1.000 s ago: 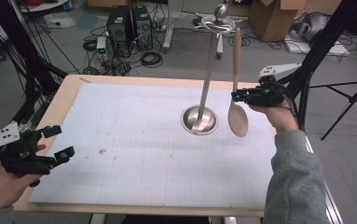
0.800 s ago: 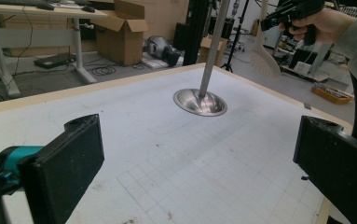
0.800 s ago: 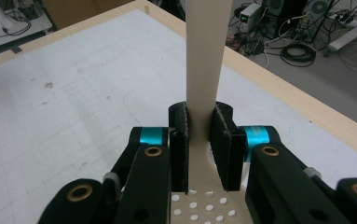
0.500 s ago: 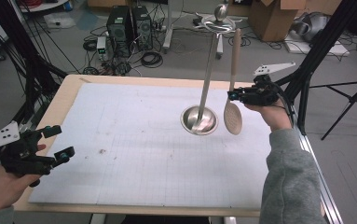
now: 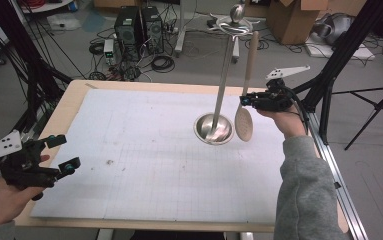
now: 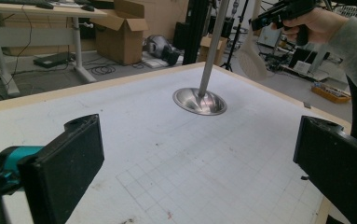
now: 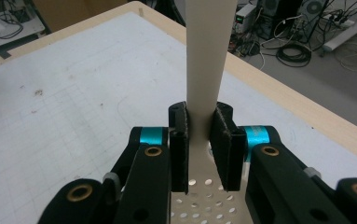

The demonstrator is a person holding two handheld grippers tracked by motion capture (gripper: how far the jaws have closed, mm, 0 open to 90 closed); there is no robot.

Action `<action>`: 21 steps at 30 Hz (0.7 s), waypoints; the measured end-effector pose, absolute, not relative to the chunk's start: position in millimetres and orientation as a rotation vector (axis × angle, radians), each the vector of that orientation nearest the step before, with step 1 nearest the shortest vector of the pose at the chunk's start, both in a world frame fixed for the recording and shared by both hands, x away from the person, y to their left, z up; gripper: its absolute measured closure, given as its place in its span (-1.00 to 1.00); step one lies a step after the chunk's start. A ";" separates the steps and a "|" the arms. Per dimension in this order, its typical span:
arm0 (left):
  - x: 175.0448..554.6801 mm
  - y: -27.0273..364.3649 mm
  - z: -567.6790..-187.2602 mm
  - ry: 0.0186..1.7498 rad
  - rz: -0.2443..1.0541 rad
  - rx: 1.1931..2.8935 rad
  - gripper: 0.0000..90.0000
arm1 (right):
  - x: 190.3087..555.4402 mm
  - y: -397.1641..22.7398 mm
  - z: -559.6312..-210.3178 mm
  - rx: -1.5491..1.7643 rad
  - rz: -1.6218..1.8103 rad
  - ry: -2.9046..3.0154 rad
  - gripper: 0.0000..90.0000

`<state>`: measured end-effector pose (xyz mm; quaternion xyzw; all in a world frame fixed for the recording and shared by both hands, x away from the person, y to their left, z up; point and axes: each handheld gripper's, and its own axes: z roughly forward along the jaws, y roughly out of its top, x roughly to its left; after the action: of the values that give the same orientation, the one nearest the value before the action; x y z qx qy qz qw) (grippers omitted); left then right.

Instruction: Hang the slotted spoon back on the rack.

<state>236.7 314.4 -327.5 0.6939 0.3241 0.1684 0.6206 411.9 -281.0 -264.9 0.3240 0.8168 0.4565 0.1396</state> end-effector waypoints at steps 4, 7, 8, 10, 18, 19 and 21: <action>236.3 314.6 -327.1 0.746 0.387 1.593 -0.95 | 414.3 -277.7 -266.1 0.940 1.322 2.354 0.73; 236.4 314.7 -327.2 0.743 0.387 1.596 -0.95 | 416.5 -275.6 -267.1 0.933 1.327 2.350 0.73; 236.3 314.7 -327.1 0.744 0.387 1.595 -0.95 | 416.5 -274.6 -267.1 0.943 1.327 2.351 0.73; 236.2 314.8 -327.1 0.745 0.386 1.592 -0.95 | 417.6 -273.3 -267.6 0.937 1.329 2.347 0.73; 236.4 314.1 -327.6 0.746 0.385 1.593 -0.95 | 415.0 -274.1 -268.1 0.936 1.320 2.322 0.63; 236.5 313.7 -327.7 0.743 0.384 1.594 -0.95 | 414.1 -274.3 -267.8 0.927 1.322 2.314 0.60; 236.5 312.9 -327.7 0.743 0.384 1.598 -0.95 | 412.2 -274.0 -267.4 0.926 1.314 2.312 0.55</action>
<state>236.5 312.9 -327.7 0.6949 0.3233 0.1670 0.6203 412.2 -274.0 -267.4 0.3245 0.8102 0.4604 0.1621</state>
